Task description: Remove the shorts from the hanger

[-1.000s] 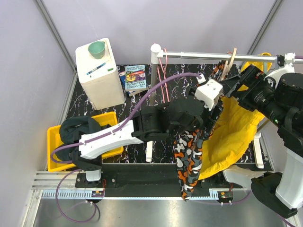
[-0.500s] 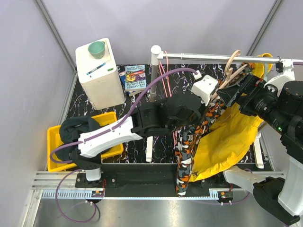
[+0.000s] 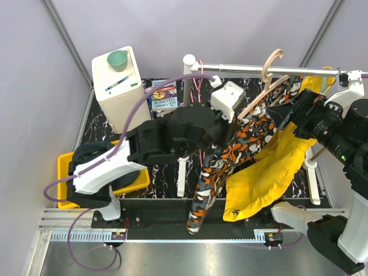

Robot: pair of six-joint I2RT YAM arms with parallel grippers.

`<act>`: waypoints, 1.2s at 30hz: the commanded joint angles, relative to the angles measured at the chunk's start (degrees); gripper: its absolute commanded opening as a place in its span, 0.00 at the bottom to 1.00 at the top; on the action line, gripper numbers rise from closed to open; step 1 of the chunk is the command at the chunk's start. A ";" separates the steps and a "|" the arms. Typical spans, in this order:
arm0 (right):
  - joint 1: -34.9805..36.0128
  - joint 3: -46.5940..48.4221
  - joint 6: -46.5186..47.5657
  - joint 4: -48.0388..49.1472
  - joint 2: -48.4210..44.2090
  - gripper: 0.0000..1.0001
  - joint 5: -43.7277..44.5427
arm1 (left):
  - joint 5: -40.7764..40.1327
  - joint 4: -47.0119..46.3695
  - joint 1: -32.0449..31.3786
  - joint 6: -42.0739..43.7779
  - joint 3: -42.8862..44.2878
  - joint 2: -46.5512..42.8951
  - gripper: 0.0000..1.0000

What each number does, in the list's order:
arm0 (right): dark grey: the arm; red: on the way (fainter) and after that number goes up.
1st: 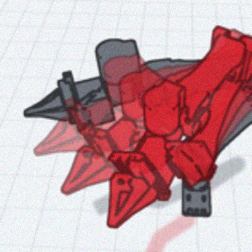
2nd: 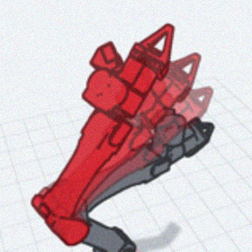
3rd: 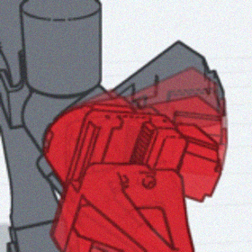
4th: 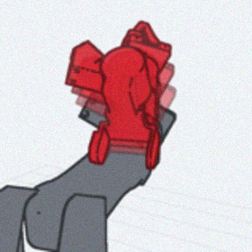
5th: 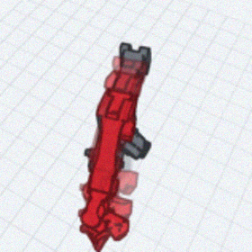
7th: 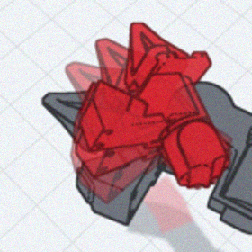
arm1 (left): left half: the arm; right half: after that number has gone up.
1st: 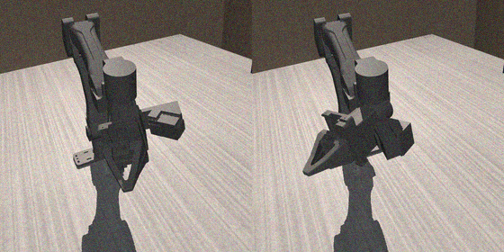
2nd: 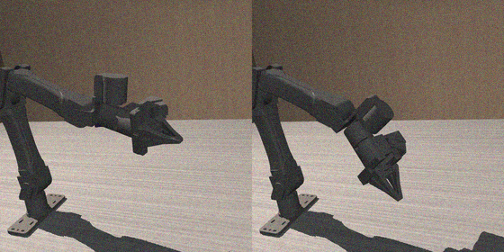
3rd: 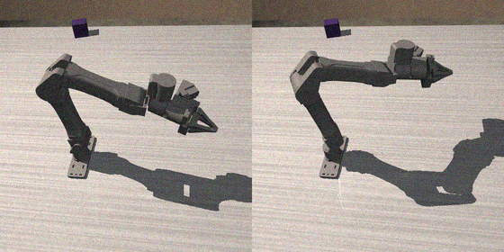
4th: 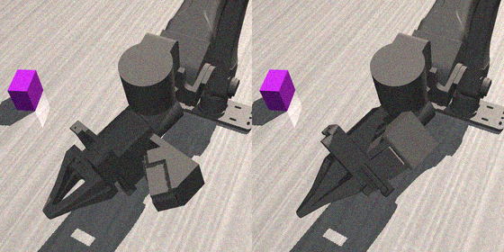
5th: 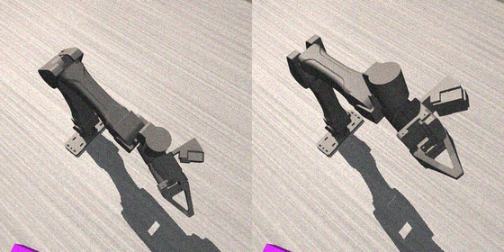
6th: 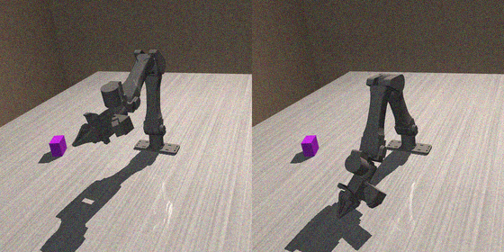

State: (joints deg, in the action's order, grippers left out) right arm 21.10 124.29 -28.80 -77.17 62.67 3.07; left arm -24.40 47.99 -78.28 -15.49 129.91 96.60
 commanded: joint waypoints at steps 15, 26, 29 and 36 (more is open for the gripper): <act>0.25 -6.52 15.00 21.44 -3.09 0.86 -23.71 | 15.26 -3.87 -0.21 -3.94 -9.67 -15.21 0.00; 0.26 -11.16 15.87 22.06 -2.03 0.81 -27.86 | 18.77 -2.63 -0.21 -4.99 -11.00 -16.62 0.00; 0.26 -14.06 17.02 22.23 -2.99 0.78 -27.24 | 19.92 -2.63 -0.21 -4.82 -9.85 -15.74 0.00; 0.25 -19.16 18.34 25.92 -5.37 0.59 -25.93 | 22.38 -2.63 -0.21 -6.48 -8.00 -13.72 0.00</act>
State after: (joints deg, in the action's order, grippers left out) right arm 21.12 107.39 -12.12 -55.27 59.02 -23.27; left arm -5.69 51.72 -78.28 -20.67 118.06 83.00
